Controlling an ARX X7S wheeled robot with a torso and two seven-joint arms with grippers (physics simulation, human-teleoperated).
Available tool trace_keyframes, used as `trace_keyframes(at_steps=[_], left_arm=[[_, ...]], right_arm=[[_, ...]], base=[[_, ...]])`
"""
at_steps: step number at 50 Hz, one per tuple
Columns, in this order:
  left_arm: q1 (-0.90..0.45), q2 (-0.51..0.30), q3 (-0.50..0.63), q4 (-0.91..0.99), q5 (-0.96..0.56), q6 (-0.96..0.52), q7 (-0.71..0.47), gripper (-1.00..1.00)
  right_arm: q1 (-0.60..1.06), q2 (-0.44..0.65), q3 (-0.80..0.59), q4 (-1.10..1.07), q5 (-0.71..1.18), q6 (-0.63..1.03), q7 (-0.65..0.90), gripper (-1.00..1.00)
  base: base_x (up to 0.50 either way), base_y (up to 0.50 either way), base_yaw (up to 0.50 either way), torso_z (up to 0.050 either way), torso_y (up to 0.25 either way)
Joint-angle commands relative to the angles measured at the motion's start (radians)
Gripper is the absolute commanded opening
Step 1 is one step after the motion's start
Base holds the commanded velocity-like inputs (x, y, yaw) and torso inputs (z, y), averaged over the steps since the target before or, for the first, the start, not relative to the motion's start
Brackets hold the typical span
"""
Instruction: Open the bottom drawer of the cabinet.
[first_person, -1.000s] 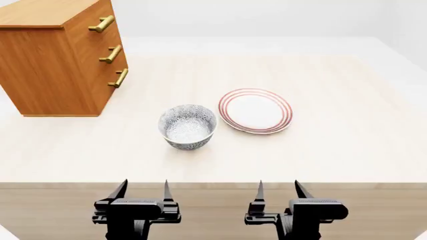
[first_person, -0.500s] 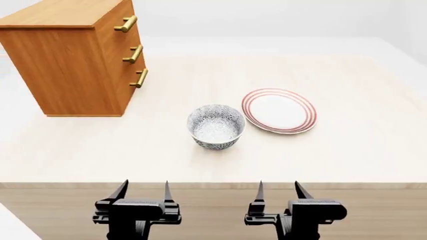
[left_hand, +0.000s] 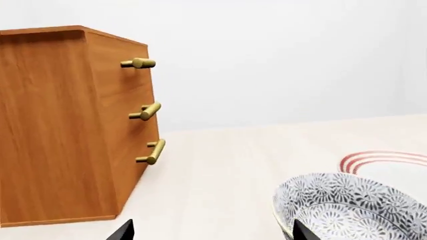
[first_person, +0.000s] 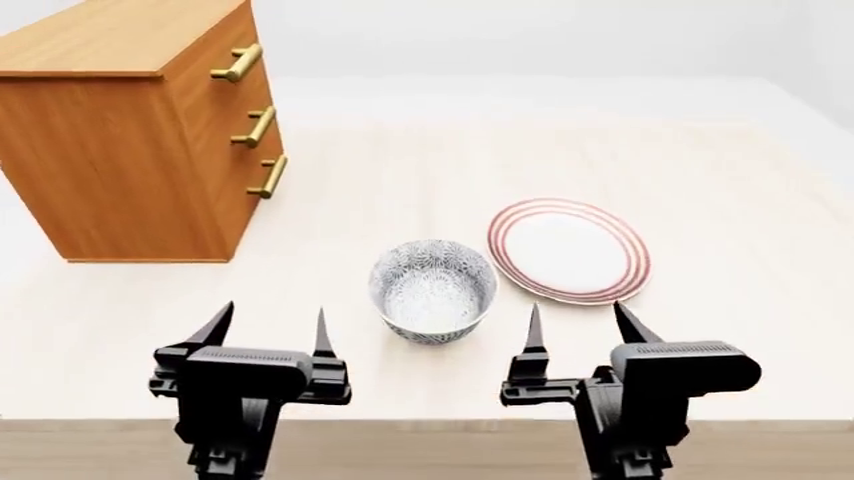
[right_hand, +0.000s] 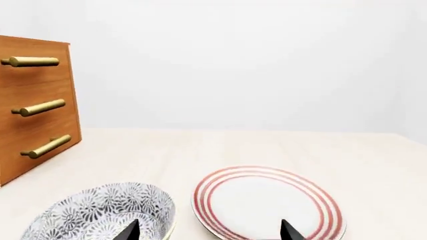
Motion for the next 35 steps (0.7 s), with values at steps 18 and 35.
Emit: trace_keyframes(at_steps=[18,35], left_arm=[[-0.008,-0.028,0.016,0.038,-0.019,-0.036,-0.02,1.0],[-0.008,-0.036,0.02,0.028,-0.032,-0.027,-0.032,1.0]], right_arm=[[0.009,0.026,-0.006,-0.057,0.032,0.045,0.024,1.0],[0.011,0.037,-0.015,-0.046,0.039,0.039,0.036,1.0]], base=[[0.5,0.0,0.0,0.0,0.0],[0.5,0.0,0.0,0.0,0.001]])
